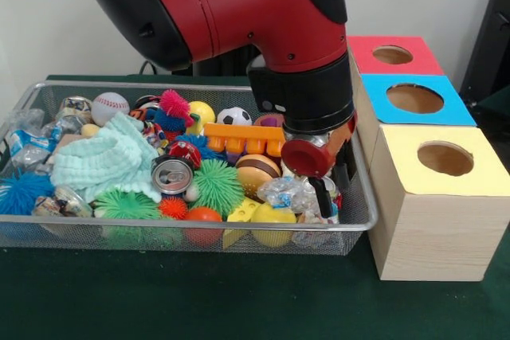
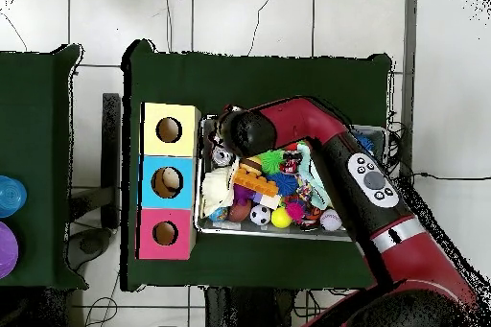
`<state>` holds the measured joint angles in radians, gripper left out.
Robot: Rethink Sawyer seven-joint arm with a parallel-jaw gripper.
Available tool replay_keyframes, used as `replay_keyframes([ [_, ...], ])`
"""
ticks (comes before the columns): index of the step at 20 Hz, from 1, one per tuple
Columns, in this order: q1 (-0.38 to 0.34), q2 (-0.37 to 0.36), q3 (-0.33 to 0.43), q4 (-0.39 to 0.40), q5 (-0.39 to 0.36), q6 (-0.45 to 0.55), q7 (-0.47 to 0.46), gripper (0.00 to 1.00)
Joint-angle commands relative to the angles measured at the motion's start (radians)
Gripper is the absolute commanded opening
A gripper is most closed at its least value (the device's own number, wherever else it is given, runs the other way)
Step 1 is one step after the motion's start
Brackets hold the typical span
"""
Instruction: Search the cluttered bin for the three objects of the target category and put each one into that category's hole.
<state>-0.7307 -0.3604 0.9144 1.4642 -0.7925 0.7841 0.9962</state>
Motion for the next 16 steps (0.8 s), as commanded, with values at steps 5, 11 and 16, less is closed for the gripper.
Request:
replay_keyframes([
  [5,-0.037,0.042,-0.042,-0.006,-0.076,0.034,-0.325,1.0],
  [11,-0.027,0.062,-0.059,-0.019,-0.101,0.036,-0.335,1.0],
  [16,-0.02,0.099,-0.075,-0.02,-0.103,0.031,-0.301,1.0],
])
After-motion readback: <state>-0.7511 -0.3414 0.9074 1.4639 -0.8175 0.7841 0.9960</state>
